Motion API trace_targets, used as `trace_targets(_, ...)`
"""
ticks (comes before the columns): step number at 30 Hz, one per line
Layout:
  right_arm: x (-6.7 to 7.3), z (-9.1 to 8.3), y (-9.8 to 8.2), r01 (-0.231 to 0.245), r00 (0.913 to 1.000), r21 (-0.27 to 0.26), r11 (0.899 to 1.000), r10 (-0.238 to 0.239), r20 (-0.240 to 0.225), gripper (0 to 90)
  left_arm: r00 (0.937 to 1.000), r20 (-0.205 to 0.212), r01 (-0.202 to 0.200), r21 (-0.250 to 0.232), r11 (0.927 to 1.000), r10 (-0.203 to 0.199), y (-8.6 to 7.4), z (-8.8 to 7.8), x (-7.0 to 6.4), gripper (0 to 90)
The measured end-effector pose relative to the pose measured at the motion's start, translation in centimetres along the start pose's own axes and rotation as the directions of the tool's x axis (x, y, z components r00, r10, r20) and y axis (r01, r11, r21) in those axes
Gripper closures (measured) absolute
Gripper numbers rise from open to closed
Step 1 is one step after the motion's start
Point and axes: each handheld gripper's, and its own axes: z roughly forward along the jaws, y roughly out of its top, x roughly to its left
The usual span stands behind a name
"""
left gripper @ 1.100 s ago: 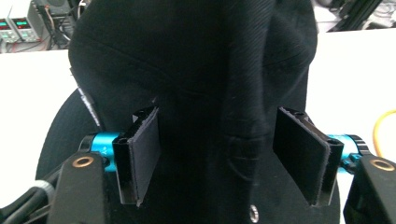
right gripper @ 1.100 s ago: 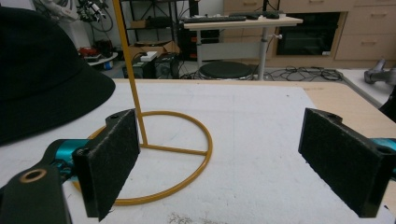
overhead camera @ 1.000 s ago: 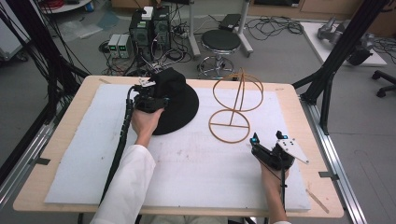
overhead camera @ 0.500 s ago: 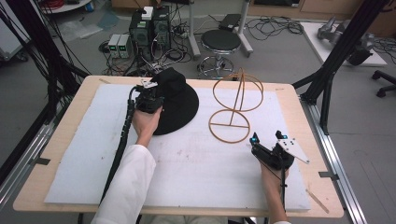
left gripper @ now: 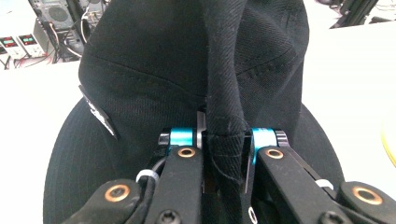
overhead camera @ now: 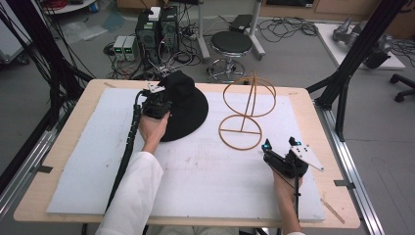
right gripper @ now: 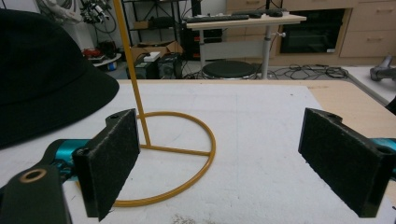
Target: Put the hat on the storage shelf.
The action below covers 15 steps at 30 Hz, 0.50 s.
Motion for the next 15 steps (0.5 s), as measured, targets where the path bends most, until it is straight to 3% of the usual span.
trace_targets(9, 0.0, -0.1, 0.0, -0.001, 1.0000, 0.000, 1.000, 0.001, 0.001, 11.7, 0.9992, 0.018, -0.037, -0.016, 0.9992, 0.037, 0.2, -0.6, -0.3, 86.5)
trace_targets(15, 0.0, 0.0, 0.0, 0.004, 1.0000, 0.003, 1.000, -0.004, -0.002, 11.7, 0.9985, 0.040, -0.036, -0.050, 0.9981, 0.038, 0.6, -1.3, -0.5, 86.5)
